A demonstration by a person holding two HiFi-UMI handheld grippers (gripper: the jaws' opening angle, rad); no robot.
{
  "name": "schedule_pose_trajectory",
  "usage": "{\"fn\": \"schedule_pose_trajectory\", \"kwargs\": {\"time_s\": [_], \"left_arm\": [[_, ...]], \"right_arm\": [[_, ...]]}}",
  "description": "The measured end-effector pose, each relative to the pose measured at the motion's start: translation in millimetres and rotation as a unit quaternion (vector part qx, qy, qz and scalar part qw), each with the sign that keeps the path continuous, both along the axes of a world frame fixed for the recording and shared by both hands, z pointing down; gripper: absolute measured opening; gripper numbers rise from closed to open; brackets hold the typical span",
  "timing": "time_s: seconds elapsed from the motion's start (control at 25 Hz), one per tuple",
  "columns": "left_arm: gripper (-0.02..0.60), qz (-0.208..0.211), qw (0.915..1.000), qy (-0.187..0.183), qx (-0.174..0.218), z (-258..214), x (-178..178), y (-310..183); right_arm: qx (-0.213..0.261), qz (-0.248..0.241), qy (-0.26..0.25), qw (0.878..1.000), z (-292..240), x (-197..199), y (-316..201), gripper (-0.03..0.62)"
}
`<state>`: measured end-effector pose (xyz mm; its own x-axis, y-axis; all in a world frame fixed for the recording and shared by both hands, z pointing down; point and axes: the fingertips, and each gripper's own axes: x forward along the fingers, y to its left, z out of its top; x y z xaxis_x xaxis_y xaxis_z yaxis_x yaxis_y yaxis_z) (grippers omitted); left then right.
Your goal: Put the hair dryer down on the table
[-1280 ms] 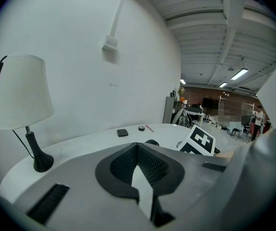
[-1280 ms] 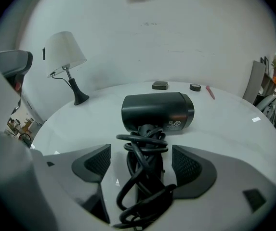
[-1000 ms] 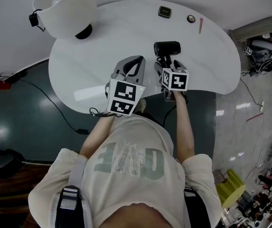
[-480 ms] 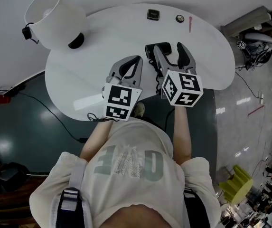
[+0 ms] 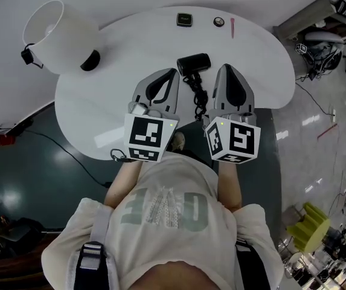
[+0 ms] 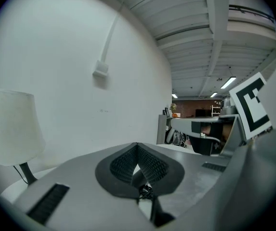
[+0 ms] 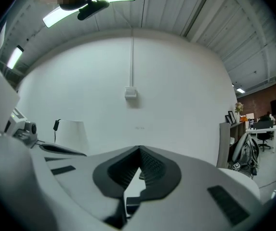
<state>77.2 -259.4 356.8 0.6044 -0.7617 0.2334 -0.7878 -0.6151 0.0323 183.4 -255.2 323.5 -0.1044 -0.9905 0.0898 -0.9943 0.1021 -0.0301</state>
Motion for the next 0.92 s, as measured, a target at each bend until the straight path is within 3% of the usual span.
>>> {"fn": "schedule_pose_trajectory", "kwargs": {"time_s": [0.92], "left_arm": [[0.005,-0.001,1.0,0.002,0.005,-7.9,1.2,3.8]], "right_arm": [[-0.041,0.007,0.003,0.999,22.2,7.4,7.3,0.005]]}}
